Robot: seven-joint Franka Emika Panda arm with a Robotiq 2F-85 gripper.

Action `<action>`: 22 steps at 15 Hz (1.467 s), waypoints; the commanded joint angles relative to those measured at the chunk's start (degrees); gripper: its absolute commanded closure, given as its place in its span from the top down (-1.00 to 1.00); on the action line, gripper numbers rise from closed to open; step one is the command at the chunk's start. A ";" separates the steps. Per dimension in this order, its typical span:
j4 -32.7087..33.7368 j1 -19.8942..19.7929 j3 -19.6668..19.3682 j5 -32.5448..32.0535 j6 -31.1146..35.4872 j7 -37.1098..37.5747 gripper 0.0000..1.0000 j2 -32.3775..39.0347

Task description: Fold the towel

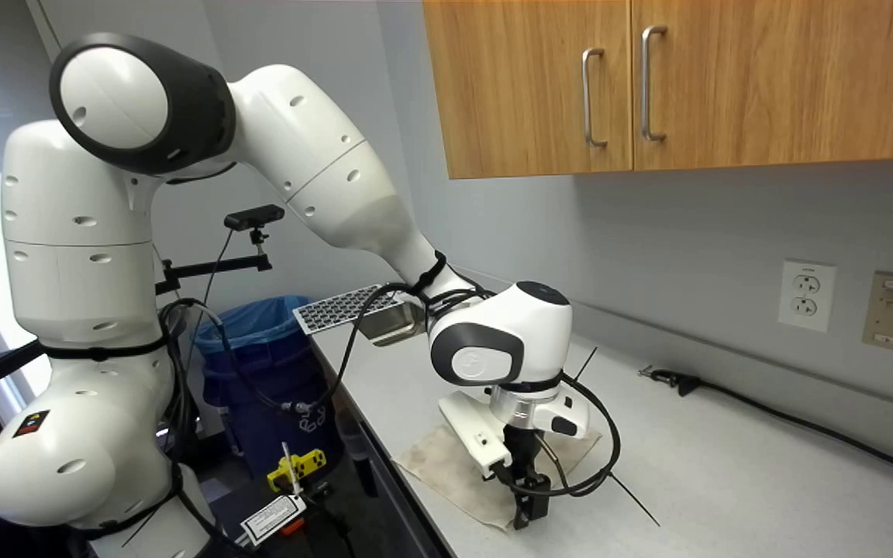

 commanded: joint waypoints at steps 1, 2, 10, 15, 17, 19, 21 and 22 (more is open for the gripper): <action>-0.06 -0.39 0.42 0.20 0.12 -0.14 1.00 -0.05; -0.19 -0.39 0.44 0.73 0.57 0.43 1.00 -0.07; -1.23 -0.54 1.28 0.85 3.43 0.34 1.00 2.76; -1.23 -0.57 1.33 0.90 3.67 0.13 0.50 2.77; -2.18 -0.04 1.15 0.01 -0.52 1.01 0.35 -0.38; -1.92 -0.14 1.09 0.18 -3.23 0.80 0.01 -1.00; -1.76 0.11 0.86 0.15 -5.24 0.91 -0.30 -1.79; -1.72 0.18 0.78 0.17 -5.94 0.89 -0.47 -2.12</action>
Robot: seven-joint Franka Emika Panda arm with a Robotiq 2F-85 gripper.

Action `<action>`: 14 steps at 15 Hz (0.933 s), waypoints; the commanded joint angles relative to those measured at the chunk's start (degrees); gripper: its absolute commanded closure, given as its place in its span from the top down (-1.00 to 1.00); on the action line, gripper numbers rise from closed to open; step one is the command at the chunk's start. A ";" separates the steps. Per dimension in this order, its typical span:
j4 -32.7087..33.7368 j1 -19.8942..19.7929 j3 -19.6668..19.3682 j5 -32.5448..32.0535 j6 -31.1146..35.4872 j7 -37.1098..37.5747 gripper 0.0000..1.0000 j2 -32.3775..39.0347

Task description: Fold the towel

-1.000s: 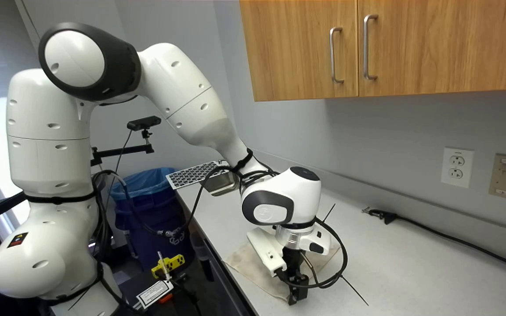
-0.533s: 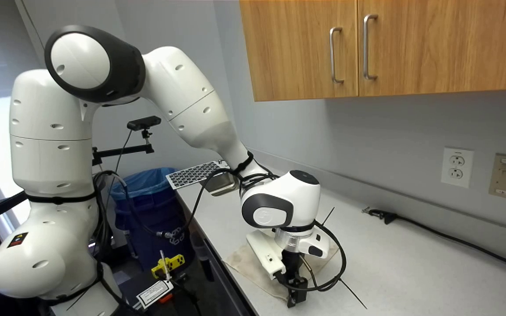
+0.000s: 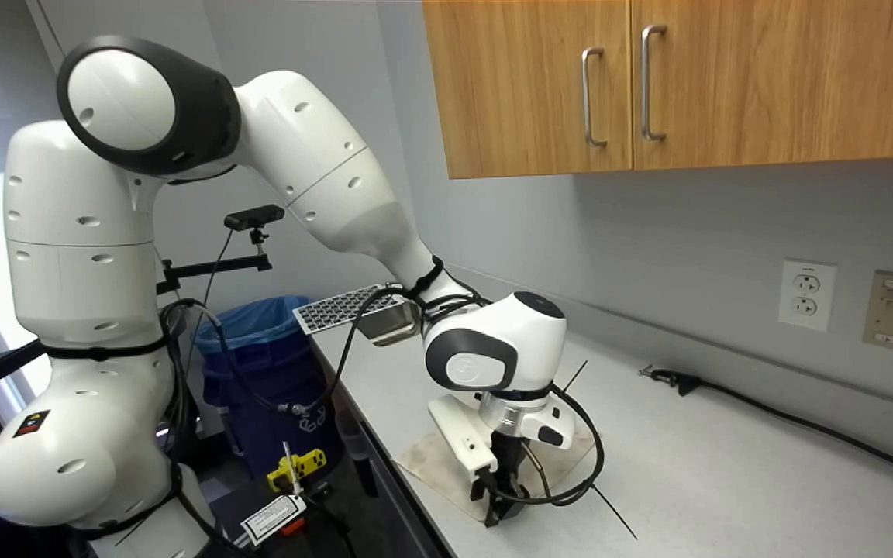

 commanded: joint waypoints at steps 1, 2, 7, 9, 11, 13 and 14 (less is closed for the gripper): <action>-0.44 0.13 -0.07 -0.71 -3.73 0.71 -0.60 -2.84; -0.42 0.19 -0.11 -0.62 -4.12 0.73 -0.74 -3.12; -0.48 0.54 -0.48 -1.57 -3.92 1.13 -1.00 -3.89; -0.59 0.79 -0.77 -3.08 -3.04 1.80 -1.00 -3.96; -0.40 0.92 -1.03 -4.77 -4.17 2.51 -0.48 -4.07; -0.43 1.56 -1.27 -6.20 -2.42 6.09 -0.31 -2.75; -0.25 1.68 -1.37 -6.94 -2.26 7.13 -0.18 -2.41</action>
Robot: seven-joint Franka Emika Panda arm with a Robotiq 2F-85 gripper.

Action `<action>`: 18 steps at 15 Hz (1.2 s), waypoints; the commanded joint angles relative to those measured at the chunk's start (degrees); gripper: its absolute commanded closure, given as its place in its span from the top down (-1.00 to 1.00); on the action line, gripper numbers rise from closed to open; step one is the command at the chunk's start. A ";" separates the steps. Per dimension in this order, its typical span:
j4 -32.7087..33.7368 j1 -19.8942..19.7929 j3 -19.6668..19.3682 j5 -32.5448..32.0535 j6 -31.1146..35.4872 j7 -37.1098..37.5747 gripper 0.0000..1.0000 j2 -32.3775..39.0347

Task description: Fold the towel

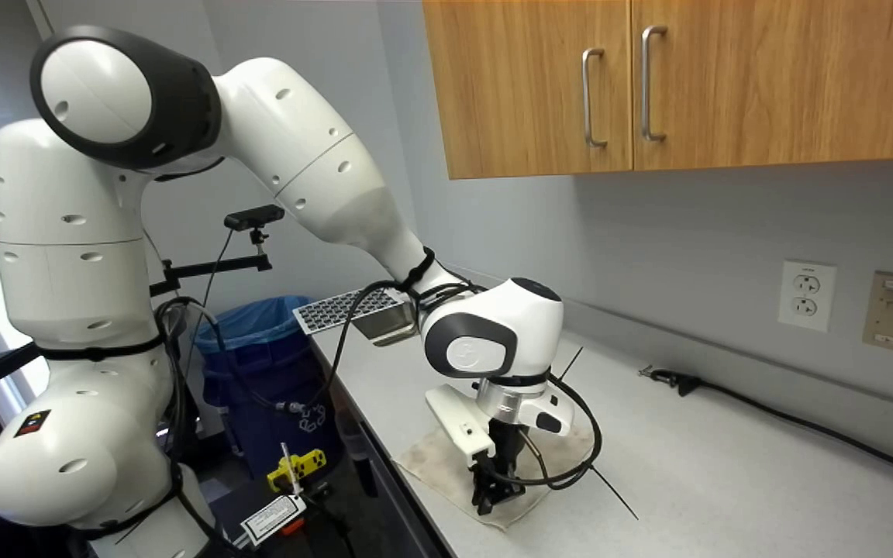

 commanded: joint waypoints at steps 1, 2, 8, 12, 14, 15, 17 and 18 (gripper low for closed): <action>0.49 1.28 -1.02 -3.03 0.61 4.27 -0.04 0.88; 0.81 1.30 -1.05 -3.48 0.81 4.97 0.13 1.39; 2.89 0.98 -0.59 -2.66 3.26 7.34 0.98 4.55; 3.72 0.80 -0.34 -2.22 3.49 7.75 1.00 6.36; 4.25 0.38 0.11 -1.01 3.09 7.21 1.00 7.22; 4.40 0.29 0.24 -0.51 3.12 7.14 1.00 7.63; 4.74 0.17 0.49 0.46 2.83 7.00 0.94 8.19; 4.85 0.16 0.59 0.86 2.83 7.01 0.85 8.40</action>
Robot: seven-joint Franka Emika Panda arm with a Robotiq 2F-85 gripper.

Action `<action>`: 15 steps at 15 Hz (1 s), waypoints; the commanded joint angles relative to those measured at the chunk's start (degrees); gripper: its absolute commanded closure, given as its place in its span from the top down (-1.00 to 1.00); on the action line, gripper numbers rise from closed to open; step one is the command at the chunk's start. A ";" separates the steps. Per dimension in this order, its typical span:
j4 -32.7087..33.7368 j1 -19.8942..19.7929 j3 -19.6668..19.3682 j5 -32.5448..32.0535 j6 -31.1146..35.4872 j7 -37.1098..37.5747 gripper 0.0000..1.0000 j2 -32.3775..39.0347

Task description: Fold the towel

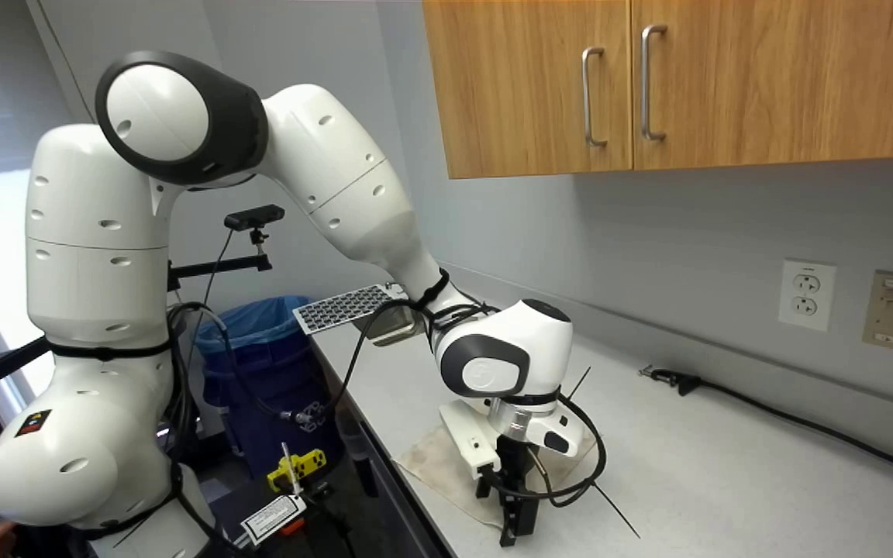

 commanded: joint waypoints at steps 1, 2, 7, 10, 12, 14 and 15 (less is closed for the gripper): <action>1.77 -0.11 0.63 2.23 -0.23 0.11 0.53 1.74; 1.83 -0.03 0.72 2.47 -0.13 0.18 0.40 1.76; 1.98 0.39 0.73 2.07 0.23 0.53 -0.37 1.49; 2.06 0.63 0.38 1.44 0.61 1.00 -0.81 1.35; 1.79 0.81 0.18 1.11 0.87 1.43 -1.00 0.89; 1.27 1.13 -0.17 0.29 0.98 1.95 -1.00 0.02; 1.01 1.37 -0.44 -0.62 0.62 2.19 -1.00 -0.58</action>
